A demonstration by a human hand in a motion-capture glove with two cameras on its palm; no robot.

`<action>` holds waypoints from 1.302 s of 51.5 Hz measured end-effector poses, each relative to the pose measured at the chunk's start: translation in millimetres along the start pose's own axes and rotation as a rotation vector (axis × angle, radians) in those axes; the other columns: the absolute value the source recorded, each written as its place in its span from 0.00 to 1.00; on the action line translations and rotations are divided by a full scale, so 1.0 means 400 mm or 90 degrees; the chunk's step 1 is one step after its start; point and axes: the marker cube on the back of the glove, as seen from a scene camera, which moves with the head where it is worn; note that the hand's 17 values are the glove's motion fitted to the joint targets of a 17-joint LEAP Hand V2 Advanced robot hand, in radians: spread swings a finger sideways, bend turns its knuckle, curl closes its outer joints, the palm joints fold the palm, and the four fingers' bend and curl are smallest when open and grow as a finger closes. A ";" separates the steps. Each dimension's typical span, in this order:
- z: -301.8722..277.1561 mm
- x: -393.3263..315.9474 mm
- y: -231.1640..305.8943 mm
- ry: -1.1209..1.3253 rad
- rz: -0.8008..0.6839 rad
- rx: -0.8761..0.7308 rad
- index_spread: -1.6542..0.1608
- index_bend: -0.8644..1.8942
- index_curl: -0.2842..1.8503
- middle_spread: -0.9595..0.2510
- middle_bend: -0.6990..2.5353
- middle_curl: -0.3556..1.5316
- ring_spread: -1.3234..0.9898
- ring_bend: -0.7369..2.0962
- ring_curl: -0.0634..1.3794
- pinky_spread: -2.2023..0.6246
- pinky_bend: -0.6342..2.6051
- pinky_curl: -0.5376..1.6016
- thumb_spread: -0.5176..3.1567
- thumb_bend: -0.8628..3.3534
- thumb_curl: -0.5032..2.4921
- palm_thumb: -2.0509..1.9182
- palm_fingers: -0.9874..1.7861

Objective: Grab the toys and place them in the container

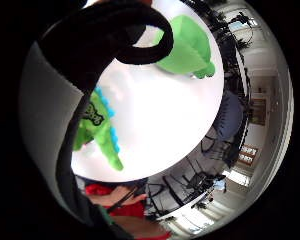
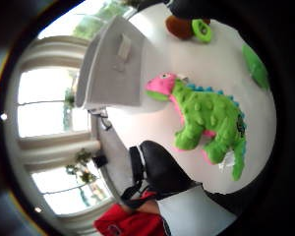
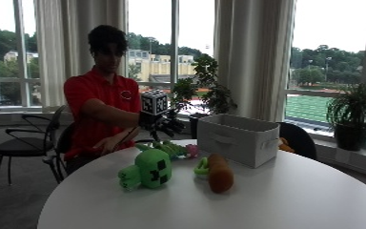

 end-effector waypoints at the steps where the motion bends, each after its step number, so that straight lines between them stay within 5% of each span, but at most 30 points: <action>1: 0.006 0.008 0.000 0.000 -0.027 -0.014 0.70 0.36 0.24 0.65 0.27 0.32 0.47 0.36 0.17 0.79 0.41 0.41 0.45 0.20 0.24 0.51 0.40; 20: 0.213 -0.001 0.010 0.065 -0.083 -0.178 0.72 0.34 0.20 0.71 0.26 0.32 0.52 0.38 0.20 0.80 0.55 0.46 0.42 0.20 0.26 0.52 0.30; 38: 0.239 -0.014 -0.010 0.099 -0.108 -0.191 0.72 0.32 0.17 0.72 0.28 0.33 0.53 0.47 0.26 0.79 0.58 0.46 0.43 0.20 0.28 0.53 0.32; 47: 0.248 -0.029 -0.011 0.059 -0.097 -0.102 0.68 0.37 0.17 0.55 0.34 0.37 0.41 0.59 0.32 0.68 0.59 0.45 0.47 0.24 0.31 0.62 0.58; 67: 0.180 -0.013 -0.069 0.006 -0.079 0.016 0.63 0.44 0.22 0.42 0.46 0.49 0.36 0.67 0.43 0.64 0.56 0.47 0.30 0.26 0.40 0.70 0.77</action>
